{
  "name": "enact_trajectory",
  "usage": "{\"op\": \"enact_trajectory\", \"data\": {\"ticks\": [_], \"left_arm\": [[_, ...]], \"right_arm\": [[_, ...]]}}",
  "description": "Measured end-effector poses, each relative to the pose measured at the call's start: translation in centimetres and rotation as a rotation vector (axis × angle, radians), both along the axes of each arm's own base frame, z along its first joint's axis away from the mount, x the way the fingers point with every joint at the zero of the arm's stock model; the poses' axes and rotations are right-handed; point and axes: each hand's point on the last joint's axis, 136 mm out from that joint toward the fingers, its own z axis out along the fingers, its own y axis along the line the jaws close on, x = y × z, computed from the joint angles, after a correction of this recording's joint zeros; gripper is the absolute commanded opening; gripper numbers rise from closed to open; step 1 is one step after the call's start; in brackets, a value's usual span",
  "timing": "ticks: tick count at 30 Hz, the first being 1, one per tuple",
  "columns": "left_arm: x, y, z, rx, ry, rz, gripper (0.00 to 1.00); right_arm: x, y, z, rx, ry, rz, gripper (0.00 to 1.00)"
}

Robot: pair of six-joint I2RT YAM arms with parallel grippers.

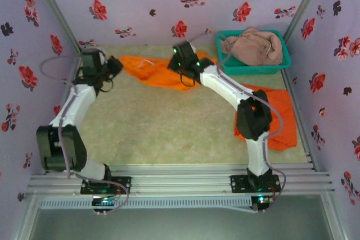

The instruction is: Fold and stack the shorts

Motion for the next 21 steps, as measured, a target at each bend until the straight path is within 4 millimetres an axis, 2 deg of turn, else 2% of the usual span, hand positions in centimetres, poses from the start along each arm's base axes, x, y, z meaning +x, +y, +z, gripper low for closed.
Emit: {"op": "enact_trajectory", "data": {"ticks": [3, 5, 7, 9, 12, 16, 18, 20, 21], "left_arm": [[-1.0, 4.6, 5.8, 0.037, -0.094, 0.103, 0.0], [-2.3, 7.7, 9.1, 0.063, -0.145, 0.175, 0.0], [-4.1, 9.9, 12.3, 0.095, -0.191, 0.231, 0.0], [-6.1, 10.8, 15.4, 0.135, -0.236, 0.262, 0.0], [-9.7, 10.1, 20.0, 0.182, -0.333, 0.262, 0.0], [-14.9, 7.2, 23.6, 0.204, -0.451, 0.206, 0.0], [-16.6, 5.4, 23.5, 0.194, -0.48, 0.157, 0.0], [-17.7, 3.4, 21.9, 0.167, -0.483, 0.095, 0.0], [-18.0, 2.1, 20.4, 0.146, -0.469, 0.057, 0.0]], "right_arm": [[3.3, 5.0, 6.3, 0.108, -0.136, 0.128, 0.0], [4.2, 7.8, 10.4, 0.215, -0.244, 0.212, 0.0], [3.7, 9.7, 12.4, 0.305, -0.3, 0.286, 0.0], [2.8, 11.1, 12.9, 0.356, -0.304, 0.345, 0.0], [1.8, 12.5, 13.0, 0.388, -0.311, 0.419, 0.0], [1.0, 12.8, 13.4, 0.396, -0.322, 0.494, 0.0], [0.9, 12.1, 14.5, 0.399, -0.341, 0.515, 0.0], [1.2, 10.7, 15.7, 0.389, -0.366, 0.522, 0.0], [1.5, 9.8, 16.1, 0.378, -0.377, 0.518, 0.0]]}}
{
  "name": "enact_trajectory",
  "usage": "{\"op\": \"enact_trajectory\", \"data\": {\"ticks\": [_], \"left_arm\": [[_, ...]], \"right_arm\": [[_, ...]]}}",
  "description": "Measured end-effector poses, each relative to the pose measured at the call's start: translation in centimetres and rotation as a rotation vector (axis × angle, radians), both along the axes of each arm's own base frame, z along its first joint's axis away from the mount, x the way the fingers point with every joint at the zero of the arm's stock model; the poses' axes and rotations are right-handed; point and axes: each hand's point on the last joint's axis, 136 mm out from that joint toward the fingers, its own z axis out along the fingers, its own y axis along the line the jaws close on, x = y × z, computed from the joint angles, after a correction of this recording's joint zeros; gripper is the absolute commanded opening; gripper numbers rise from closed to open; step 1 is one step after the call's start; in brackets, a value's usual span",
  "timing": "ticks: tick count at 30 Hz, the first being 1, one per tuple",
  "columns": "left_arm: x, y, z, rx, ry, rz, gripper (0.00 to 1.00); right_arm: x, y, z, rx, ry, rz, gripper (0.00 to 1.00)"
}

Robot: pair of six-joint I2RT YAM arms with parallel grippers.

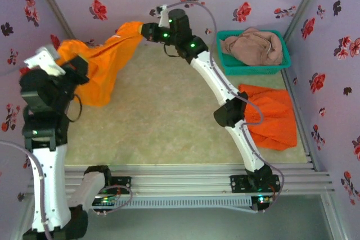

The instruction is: Fold and stack the shorts

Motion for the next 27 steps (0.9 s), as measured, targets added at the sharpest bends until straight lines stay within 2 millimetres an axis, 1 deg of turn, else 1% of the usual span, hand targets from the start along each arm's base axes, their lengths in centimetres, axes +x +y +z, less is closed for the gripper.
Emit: {"op": "enact_trajectory", "data": {"ticks": [1, 3, 5, 6, 8, 10, 11, 12, 14, 16, 18, 20, 22, 24, 25, 26, 27], "left_arm": [[-0.1, -1.2, -1.6, -0.011, 0.023, -0.037, 0.0], [0.2, -3.8, -5.7, -0.026, 0.093, -0.107, 0.0], [0.4, -6.9, -10.3, -0.03, 0.174, -0.178, 0.0], [0.4, -8.6, -12.8, -0.029, 0.216, -0.209, 0.0], [-0.3, -11.8, -17.1, -0.014, 0.284, -0.266, 0.0], [-1.7, -15.4, -20.7, 0.012, 0.326, -0.32, 0.0], [-2.2, -16.9, -21.7, 0.025, 0.332, -0.339, 0.0], [-3.0, -18.7, -22.9, 0.037, 0.337, -0.36, 0.0], [-4.0, -21.5, -24.3, 0.049, 0.34, -0.383, 0.0], [-4.6, -24.5, -25.8, 0.048, 0.344, -0.4, 0.0], [-5.0, -27.0, -27.6, 0.057, 0.362, -0.409, 0.01], [-5.3, -29.6, -29.3, 0.074, 0.379, -0.427, 0.12], [-5.8, -32.2, -30.2, 0.067, 0.391, -0.469, 0.35], [-6.9, -34.7, -30.1, 0.041, 0.392, -0.542, 0.61], [-7.4, -35.9, -29.7, 0.023, 0.385, -0.584, 0.71], [-7.8, -36.6, -29.2, 0.007, 0.38, -0.614, 0.78], [-8.2, -37.2, -28.5, -0.002, 0.367, -0.646, 0.86]], "right_arm": [[0.5, -1.2, 0.4, -0.011, -0.014, -0.013, 0.0], [1.6, -3.2, 0.3, -0.043, -0.021, -0.04, 0.0], [2.7, -5.1, -0.9, -0.09, -0.007, -0.063, 0.0], [3.3, -6.0, -2.1, -0.124, 0.013, -0.074, 0.0], [4.0, -7.2, -5.2, -0.195, 0.071, -0.082, 0.0], [4.3, -8.1, -9.4, -0.272, 0.154, -0.083, 0.0], [4.3, -8.5, -11.3, -0.305, 0.194, -0.084, 0.0], [4.3, -9.2, -13.7, -0.35, 0.247, -0.09, 0.0], [4.1, -10.6, -17.3, -0.421, 0.33, -0.101, 0.0], [4.0, -12.2, -19.8, -0.483, 0.383, -0.122, 0.0], [4.1, -13.7, -21.2, -0.53, 0.409, -0.145, 0.0], [4.3, -14.9, -22.1, -0.57, 0.421, -0.171, 0.07], [4.6, -16.0, -23.0, -0.608, 0.428, -0.202, 0.18], [5.3, -17.2, -23.5, -0.626, 0.419, -0.236, 0.29], [5.7, -17.9, -23.8, -0.632, 0.422, -0.255, 0.35], [5.8, -18.5, -23.9, -0.639, 0.421, -0.263, 0.39], [6.0, -19.4, -23.9, -0.641, 0.425, -0.281, 0.47]]}}
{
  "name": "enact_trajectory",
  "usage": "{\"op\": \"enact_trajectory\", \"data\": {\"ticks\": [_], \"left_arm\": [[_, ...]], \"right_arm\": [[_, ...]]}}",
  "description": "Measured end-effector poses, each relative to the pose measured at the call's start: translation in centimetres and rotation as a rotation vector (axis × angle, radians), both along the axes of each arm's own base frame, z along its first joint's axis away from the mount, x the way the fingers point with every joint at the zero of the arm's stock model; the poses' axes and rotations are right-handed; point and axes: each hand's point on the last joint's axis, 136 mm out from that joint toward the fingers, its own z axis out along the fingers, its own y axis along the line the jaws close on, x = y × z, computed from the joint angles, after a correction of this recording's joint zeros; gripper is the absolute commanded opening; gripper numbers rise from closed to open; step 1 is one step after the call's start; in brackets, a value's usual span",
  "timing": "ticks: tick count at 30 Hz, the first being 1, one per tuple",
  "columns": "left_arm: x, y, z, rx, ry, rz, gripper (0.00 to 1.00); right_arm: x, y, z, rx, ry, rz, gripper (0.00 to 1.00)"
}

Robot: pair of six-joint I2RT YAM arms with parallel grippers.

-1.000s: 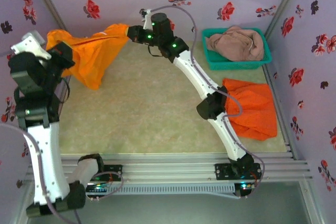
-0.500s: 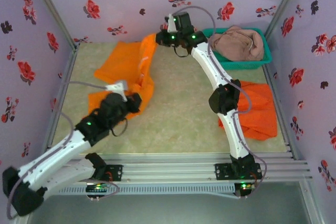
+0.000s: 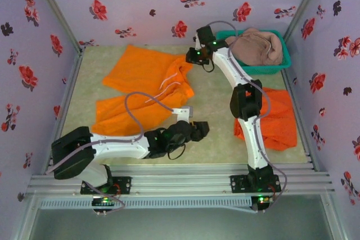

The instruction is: Fold and stack the shorts

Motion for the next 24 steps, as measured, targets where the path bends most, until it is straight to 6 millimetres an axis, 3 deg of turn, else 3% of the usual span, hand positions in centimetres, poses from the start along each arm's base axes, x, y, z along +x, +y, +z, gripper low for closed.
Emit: {"op": "enact_trajectory", "data": {"ticks": [2, 5, 7, 9, 11, 13, 17, 21, 24], "left_arm": [[-0.3, -0.6, 1.6, -0.018, -0.028, -0.04, 0.99], [-0.7, 0.0, 5.9, -0.02, -0.104, -0.077, 0.99], [-0.7, 1.3, 9.9, -0.036, -0.162, -0.079, 0.99], [-0.2, 3.6, 14.4, -0.079, -0.205, -0.051, 0.99], [1.3, 7.2, 17.9, -0.115, -0.233, 0.023, 0.99], [3.1, 11.3, 19.2, -0.115, -0.24, 0.115, 1.0], [6.0, 19.2, 17.7, -0.056, -0.198, 0.311, 0.99], [8.5, 26.4, 12.6, 0.041, -0.086, 0.496, 1.0], [10.5, 29.8, 9.6, 0.071, 0.012, 0.577, 1.0]], "right_arm": [[0.2, -1.3, 0.5, -0.004, -0.011, -0.021, 0.56], [-0.3, -3.1, 2.7, 0.003, -0.043, -0.046, 0.61], [-1.2, -3.6, 4.7, 0.019, -0.077, -0.051, 0.62], [-2.5, -3.5, 6.9, 0.047, -0.114, -0.038, 0.62], [-4.4, -3.0, 8.9, 0.079, -0.147, -0.015, 0.63], [-6.4, -1.8, 10.3, 0.101, -0.171, 0.022, 0.63], [-10.9, 2.8, 10.4, 0.12, -0.173, 0.138, 0.63], [-15.7, 8.0, 6.7, 0.102, -0.107, 0.269, 0.63], [-18.6, 10.5, 3.4, 0.079, -0.043, 0.334, 0.63]]}}
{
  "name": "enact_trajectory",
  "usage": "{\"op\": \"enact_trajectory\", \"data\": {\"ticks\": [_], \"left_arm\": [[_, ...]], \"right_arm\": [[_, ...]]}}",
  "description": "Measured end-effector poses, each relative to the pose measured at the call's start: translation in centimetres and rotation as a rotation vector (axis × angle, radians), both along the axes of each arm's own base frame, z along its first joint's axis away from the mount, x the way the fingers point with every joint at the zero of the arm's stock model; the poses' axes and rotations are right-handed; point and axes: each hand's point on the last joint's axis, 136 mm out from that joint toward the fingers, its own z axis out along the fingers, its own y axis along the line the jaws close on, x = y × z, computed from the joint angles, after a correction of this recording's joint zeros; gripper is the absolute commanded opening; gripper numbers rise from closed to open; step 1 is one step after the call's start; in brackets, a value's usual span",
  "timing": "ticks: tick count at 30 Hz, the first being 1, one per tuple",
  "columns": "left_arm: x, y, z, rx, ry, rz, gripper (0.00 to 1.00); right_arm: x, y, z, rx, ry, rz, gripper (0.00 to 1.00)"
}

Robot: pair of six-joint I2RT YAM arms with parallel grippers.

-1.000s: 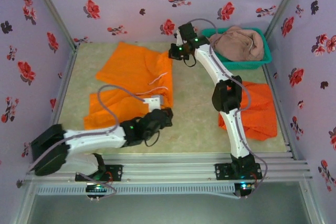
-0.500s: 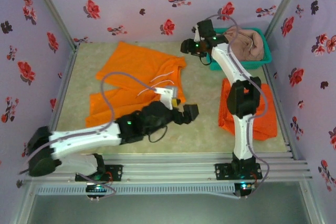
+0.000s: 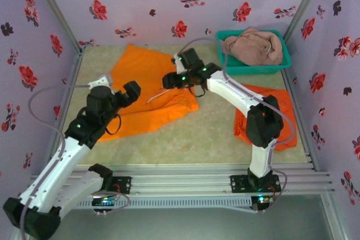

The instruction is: Fold and stack the shorts

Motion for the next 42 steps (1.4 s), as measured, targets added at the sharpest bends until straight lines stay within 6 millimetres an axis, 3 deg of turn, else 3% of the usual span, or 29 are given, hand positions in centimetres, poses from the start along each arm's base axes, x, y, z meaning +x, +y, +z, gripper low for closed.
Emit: {"op": "enact_trajectory", "data": {"ticks": [4, 9, 15, 18, 24, 27, 30, 31, 34, 35, 38, 42], "left_arm": [[3.3, 1.6, -3.5, -0.053, 0.111, 0.027, 1.0], [7.3, 0.1, -7.5, -0.078, 0.243, -0.035, 0.99], [12.9, -2.4, -8.7, -0.105, 0.264, -0.108, 1.0], [15.6, -3.3, -9.6, -0.111, 0.263, -0.125, 0.99], [19.5, -4.3, -14.3, -0.096, 0.313, -0.142, 0.99], [20.4, -4.4, -16.8, -0.079, 0.35, -0.142, 0.99], [20.9, -4.2, -18.7, -0.05, 0.372, -0.135, 0.99], [21.0, -4.1, -19.1, -0.045, 0.377, -0.132, 0.99], [21.7, -3.8, -19.5, -0.038, 0.377, -0.121, 0.99], [21.9, -3.6, -19.5, -0.037, 0.375, -0.116, 0.99], [22.5, -2.9, -18.9, -0.036, 0.36, -0.101, 0.99], [24.0, -1.7, -17.3, -0.03, 0.316, -0.081, 0.99]], "right_arm": [[-2.3, 1.6, -4.6, -0.05, 0.07, 0.04, 0.62], [-5.0, 1.4, -9.1, -0.108, 0.147, 0.057, 0.62], [-9.4, -0.3, -13.3, -0.181, 0.226, 0.068, 0.62], [-11.7, -1.6, -13.9, -0.212, 0.237, 0.065, 0.62], [-14.3, -3.0, -13.4, -0.194, 0.25, 0.034, 0.62], [-15.4, -3.7, -13.3, -0.183, 0.27, 0.012, 0.63], [-16.5, -3.8, -12.0, -0.137, 0.286, 0.0, 0.64], [-16.8, -3.8, -11.2, -0.116, 0.287, -0.004, 0.66], [-16.6, -3.7, -8.3, -0.054, 0.259, -0.02, 0.9], [-16.3, -3.8, -7.4, -0.046, 0.246, -0.03, 0.93], [-13.4, -4.0, -3.8, -0.02, 0.176, -0.082, 0.96], [-4.3, -4.9, 2.0, 0.066, 0.079, -0.235, 0.96]]}}
